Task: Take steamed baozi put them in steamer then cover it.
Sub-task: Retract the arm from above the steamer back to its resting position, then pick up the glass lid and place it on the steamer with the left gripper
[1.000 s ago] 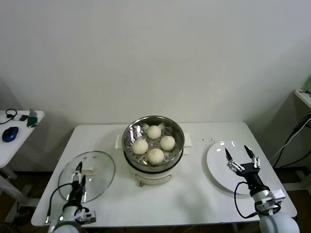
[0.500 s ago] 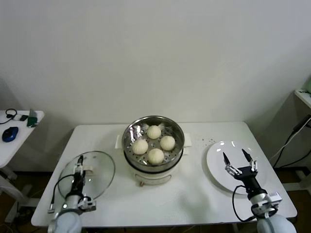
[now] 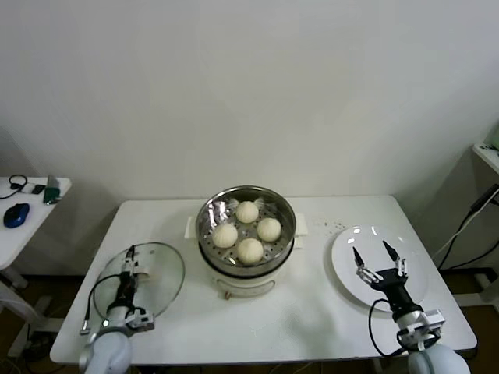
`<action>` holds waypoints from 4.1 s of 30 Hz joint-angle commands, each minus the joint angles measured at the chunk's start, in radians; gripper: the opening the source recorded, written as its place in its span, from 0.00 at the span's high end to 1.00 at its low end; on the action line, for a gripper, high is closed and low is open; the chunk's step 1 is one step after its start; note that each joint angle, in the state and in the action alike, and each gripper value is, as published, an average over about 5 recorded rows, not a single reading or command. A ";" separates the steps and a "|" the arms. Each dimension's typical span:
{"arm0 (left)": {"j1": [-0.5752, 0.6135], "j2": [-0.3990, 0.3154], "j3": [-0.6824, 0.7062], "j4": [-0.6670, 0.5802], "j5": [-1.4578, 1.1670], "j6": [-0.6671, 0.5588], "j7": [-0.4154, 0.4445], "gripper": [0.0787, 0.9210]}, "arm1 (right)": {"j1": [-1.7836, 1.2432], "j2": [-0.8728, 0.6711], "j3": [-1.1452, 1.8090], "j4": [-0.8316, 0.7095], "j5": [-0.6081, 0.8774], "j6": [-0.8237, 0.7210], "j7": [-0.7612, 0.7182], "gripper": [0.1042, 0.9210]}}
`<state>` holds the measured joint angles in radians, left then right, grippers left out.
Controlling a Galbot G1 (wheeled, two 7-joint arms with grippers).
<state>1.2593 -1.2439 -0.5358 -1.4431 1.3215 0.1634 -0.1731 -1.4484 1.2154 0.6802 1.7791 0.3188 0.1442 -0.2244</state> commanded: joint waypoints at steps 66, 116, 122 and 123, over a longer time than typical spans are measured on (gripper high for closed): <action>-0.405 0.130 0.657 -0.551 0.060 0.622 0.498 0.91 | 0.236 -0.113 -0.098 -0.229 -0.078 0.006 0.027 0.12; -0.445 -0.174 0.718 -0.250 0.132 0.622 0.498 0.91 | 0.194 -0.110 -0.032 -0.234 -0.095 0.032 0.015 0.12; -0.443 -0.152 0.706 -0.248 0.126 0.622 0.494 0.91 | 0.194 -0.109 -0.030 -0.234 -0.095 0.033 0.013 0.12; -0.441 -0.151 0.702 -0.248 0.124 0.622 0.494 0.91 | 0.194 -0.108 -0.030 -0.234 -0.095 0.033 0.012 0.12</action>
<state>0.8126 -1.4062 0.1764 -1.6981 1.4490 0.7362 0.3208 -1.2545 1.1059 0.6486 1.5426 0.2238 0.1764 -0.2105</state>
